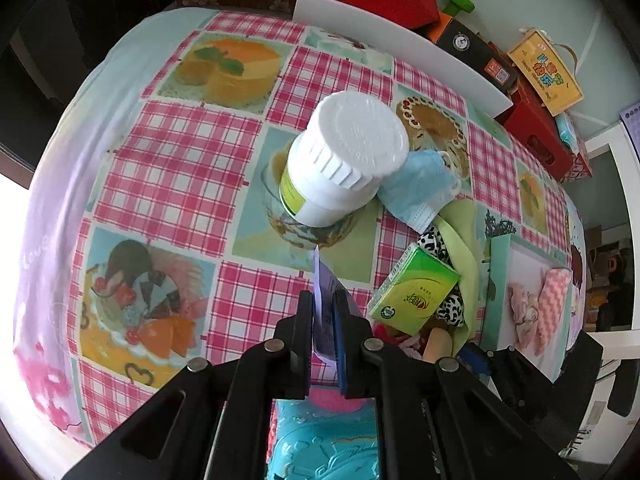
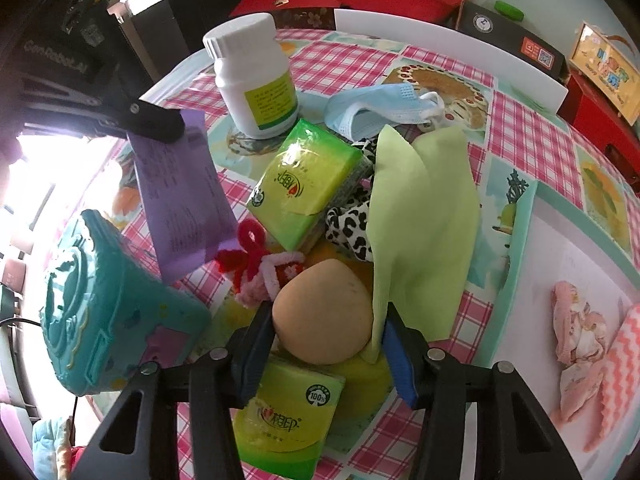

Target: Organize soft objects

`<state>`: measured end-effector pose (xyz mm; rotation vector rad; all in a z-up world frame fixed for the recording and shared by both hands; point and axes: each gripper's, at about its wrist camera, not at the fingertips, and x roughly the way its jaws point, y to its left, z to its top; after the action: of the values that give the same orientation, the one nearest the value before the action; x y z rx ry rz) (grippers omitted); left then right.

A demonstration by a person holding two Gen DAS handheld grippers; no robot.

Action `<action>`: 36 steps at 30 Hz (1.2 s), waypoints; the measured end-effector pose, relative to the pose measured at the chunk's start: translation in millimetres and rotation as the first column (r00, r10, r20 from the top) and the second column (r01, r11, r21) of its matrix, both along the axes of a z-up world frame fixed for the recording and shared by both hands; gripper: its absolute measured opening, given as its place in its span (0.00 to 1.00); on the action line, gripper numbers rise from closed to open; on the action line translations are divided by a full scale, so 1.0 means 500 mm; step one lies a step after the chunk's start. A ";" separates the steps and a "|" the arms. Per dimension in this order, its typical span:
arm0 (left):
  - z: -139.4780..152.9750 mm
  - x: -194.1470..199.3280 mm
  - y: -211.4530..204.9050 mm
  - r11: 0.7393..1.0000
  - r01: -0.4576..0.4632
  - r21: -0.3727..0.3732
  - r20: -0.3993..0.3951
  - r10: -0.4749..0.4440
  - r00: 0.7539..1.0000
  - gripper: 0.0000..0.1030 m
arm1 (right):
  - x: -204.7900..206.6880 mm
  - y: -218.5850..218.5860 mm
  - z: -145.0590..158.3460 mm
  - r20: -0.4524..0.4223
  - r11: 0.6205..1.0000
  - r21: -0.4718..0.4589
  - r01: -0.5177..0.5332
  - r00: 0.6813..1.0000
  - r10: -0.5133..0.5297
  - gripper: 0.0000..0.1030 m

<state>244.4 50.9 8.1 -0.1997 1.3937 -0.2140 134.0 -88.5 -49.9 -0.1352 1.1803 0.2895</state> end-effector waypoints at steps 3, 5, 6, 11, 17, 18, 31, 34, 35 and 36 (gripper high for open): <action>-0.004 0.003 -0.003 1.000 0.000 -0.026 -0.009 0.000 1.000 0.09 | -0.005 -0.001 0.001 -0.001 1.000 0.001 0.003 1.000 -0.003 0.53; -0.009 0.005 -0.004 0.999 -0.006 -0.044 -0.022 0.005 1.000 0.10 | -0.003 -0.001 0.000 -0.001 1.000 0.000 0.003 1.000 -0.003 0.53; -0.013 0.005 -0.004 0.999 -0.008 -0.046 -0.028 0.006 1.000 0.10 | -0.003 -0.001 0.000 -0.001 1.000 -0.001 0.002 1.000 -0.002 0.53; -0.033 0.009 -0.015 0.999 -0.012 -0.048 -0.056 0.009 0.998 0.13 | -0.003 -0.001 0.000 -0.001 1.000 -0.001 0.003 1.000 -0.003 0.53; -0.064 0.011 -0.037 0.996 -0.007 -0.087 -0.116 -0.003 0.993 0.24 | 0.000 -0.001 -0.003 -0.002 1.000 -0.003 0.008 1.000 -0.008 0.53; -0.070 0.012 -0.041 0.997 -0.005 -0.079 -0.121 -0.005 0.993 0.24 | -0.001 -0.001 -0.003 -0.002 1.000 -0.004 0.008 1.000 -0.008 0.53; -0.094 0.007 -0.075 1.000 0.003 -0.021 -0.102 -0.005 0.995 0.14 | -0.003 -0.003 0.001 0.001 1.000 0.009 0.019 1.000 -0.019 0.52; -0.083 0.000 -0.068 0.999 -0.011 -0.038 -0.089 0.007 0.996 0.14 | -0.006 -0.005 0.008 0.008 1.000 0.014 0.022 1.000 -0.022 0.52; -0.080 -0.005 -0.063 0.999 -0.016 -0.047 -0.085 0.012 0.996 0.14 | -0.007 -0.006 0.012 0.012 1.000 0.019 0.024 1.000 -0.024 0.52; -0.076 -0.008 -0.060 0.998 -0.023 -0.059 -0.078 0.019 0.997 0.14 | -0.008 -0.008 0.016 0.016 0.999 0.024 0.025 1.000 -0.025 0.52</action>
<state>240.4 21.0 -29.7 -0.2748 1.4620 -0.2328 130.1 -92.3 -41.9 -0.1016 1.1615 0.2802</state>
